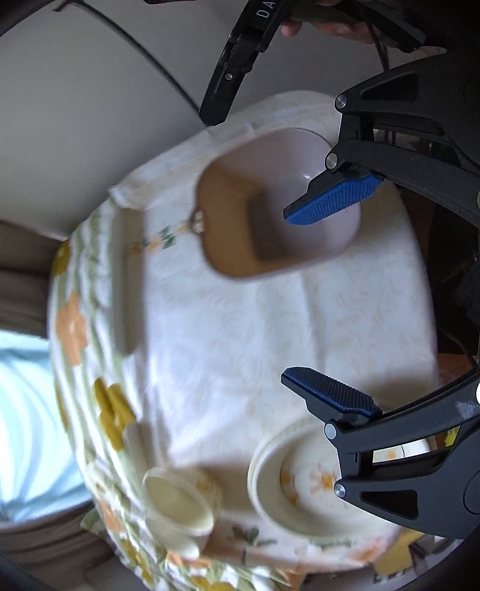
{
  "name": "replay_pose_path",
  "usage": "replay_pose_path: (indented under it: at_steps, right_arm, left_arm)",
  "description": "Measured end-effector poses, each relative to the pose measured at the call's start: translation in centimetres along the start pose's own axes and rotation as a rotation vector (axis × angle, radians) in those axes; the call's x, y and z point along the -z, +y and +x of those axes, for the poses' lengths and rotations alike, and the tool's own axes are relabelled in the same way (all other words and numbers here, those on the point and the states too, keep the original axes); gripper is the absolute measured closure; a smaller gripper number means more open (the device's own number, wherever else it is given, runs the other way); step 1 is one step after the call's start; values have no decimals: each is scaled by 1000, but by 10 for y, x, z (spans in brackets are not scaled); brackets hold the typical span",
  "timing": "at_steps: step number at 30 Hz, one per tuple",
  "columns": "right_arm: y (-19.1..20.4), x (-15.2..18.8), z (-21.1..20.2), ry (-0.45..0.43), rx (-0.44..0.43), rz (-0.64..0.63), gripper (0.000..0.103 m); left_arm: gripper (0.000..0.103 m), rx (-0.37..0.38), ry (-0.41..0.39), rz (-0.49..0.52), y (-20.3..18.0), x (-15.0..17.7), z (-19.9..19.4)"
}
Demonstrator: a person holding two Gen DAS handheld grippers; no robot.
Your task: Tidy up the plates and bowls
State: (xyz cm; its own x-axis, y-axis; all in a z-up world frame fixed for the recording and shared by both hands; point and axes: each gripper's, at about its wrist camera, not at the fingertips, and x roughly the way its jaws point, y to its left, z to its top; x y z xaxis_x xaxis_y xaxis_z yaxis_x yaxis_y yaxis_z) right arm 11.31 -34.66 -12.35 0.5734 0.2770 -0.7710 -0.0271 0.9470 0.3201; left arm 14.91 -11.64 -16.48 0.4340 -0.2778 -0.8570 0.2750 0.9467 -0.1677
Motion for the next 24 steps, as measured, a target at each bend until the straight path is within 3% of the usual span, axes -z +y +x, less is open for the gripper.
replay_pose_path:
  at_steps: [1,2,3,4,5,7,14,16,19,24]
  right_arm:
    - [8,-6,-4,-10,-26,-24,55]
    - [23,-15,-9,-24,-61,-61,38]
    - [35,-22,-12,-40,-86,-92,26]
    - [46,-27,-13,-54,-107,-117,6]
    - [61,-34,-12,-75,-135,-154,2]
    - [87,-45,-4,-91,-153,-210,2]
    - [158,-76,53,17,-206,-275,2]
    - [174,-85,74,34,-217,-261,2]
    - [194,-94,111,38,-118,-218,2]
    - [203,-105,191,185,-130,-115,2]
  left_arm:
    - [25,-17,-38,-22,11,-2,-19]
    - [22,-31,-67,-38,17,-4,-33]
    - [10,-53,-111,-64,31,-8,-52]
    - [3,-65,-146,-85,42,-10,-64]
    - [0,-75,-180,-100,51,-13,-71]
    - [0,-118,-222,-142,77,-18,-82]
    - [0,-193,-169,-274,176,-33,-74]
    - [0,-163,-154,-308,207,-38,-67]
    - [0,-121,-125,-351,242,-45,-44]
    - [0,-89,-48,-387,297,-61,1]
